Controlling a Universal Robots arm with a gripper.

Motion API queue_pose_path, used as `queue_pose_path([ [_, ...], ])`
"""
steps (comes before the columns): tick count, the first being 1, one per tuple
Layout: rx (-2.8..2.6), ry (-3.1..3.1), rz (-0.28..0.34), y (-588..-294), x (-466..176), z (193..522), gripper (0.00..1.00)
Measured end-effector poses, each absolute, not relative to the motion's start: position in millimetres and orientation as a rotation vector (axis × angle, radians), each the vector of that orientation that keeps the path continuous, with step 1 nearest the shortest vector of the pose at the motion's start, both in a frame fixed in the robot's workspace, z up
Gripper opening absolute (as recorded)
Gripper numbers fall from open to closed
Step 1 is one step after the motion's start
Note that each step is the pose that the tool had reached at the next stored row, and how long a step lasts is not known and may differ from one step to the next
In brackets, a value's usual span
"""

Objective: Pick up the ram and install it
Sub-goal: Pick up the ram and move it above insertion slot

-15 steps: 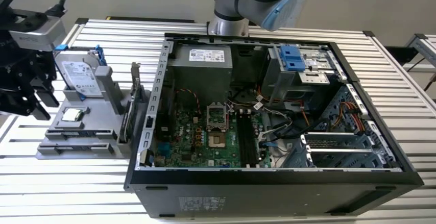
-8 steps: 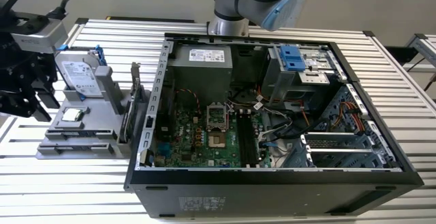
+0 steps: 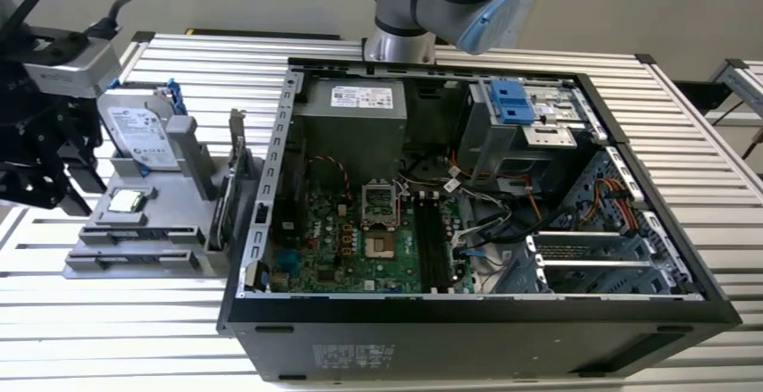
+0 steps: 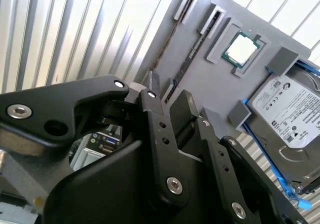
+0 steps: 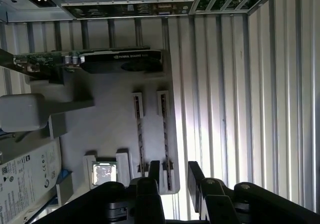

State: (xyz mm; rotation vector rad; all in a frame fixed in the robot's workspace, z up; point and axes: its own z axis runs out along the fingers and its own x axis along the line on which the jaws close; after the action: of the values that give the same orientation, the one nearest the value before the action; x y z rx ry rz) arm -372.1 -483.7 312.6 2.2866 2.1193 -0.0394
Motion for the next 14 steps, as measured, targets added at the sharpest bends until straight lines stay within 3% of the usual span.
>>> queue_pose_path([
  [14, 2.284, 2.117, -0.044, -483.2, -372.1, 306.6, 1.00],
])
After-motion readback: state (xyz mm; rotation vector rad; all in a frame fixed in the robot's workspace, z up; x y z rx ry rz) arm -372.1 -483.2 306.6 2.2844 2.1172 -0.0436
